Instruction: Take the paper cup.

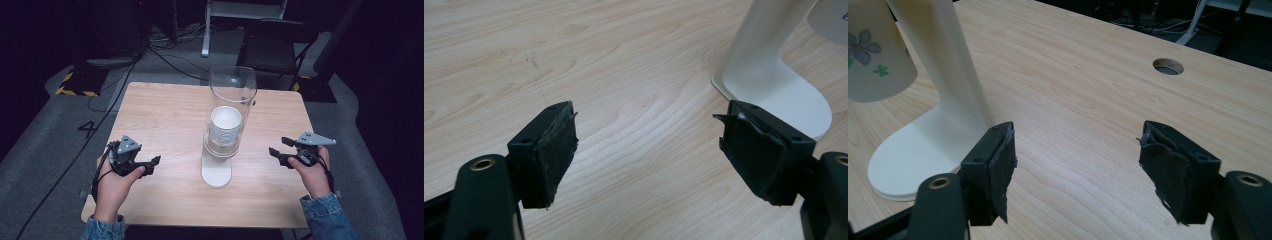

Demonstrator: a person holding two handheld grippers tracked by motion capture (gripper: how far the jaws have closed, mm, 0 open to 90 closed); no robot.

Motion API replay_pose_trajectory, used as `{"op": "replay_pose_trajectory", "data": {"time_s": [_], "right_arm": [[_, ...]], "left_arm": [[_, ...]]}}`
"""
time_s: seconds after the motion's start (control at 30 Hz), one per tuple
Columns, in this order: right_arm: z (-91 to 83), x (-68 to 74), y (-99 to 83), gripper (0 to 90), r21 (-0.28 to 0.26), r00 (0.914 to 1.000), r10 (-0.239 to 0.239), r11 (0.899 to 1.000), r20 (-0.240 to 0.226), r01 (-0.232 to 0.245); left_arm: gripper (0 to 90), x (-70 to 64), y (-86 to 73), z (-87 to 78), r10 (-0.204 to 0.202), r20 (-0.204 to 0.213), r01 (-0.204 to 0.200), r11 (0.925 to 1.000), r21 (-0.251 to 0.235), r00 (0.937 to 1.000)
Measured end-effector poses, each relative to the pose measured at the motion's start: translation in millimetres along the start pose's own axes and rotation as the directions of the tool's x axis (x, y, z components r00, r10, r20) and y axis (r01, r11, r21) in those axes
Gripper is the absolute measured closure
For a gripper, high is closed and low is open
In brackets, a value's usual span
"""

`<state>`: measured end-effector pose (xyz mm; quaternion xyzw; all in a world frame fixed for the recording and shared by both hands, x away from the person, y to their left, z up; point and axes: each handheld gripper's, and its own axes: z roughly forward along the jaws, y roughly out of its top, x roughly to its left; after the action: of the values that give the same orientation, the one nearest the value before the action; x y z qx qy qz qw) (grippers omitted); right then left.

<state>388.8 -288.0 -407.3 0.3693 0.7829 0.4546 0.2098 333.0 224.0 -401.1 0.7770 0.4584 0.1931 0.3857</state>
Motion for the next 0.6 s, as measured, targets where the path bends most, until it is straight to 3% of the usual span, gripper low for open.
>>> {"op": "replay_pose_trajectory", "data": {"time_s": [0.37, 0.57, 0.6], "right_arm": [[3.8, 12.5, 5.6, 24.2, -0.027, 0.9985, 0.012, 1.0, -0.053, -0.013], [11.9, 34.4, 9.8, 21.1, -0.038, 0.9918, -0.02, 0.999, -0.126, 0.015], [15.8, 43.9, 11.3, 19.4, -0.043, 0.9879, -0.034, 0.999, -0.151, 0.028]], "left_arm": [[21.7, 0.3, -1.1, -2.7, -0.004, 0.005, 0.004, 1.0, -0.003, 1.0], [21.7, 0.5, -1.2, -2.9, -0.004, 0.007, 0.004, 1.0, -0.002, 1.0], [21.7, 0.4, -1.2, -2.7, -0.001, 0.009, 0.001, 1.0, -0.002, 1.0]]}}
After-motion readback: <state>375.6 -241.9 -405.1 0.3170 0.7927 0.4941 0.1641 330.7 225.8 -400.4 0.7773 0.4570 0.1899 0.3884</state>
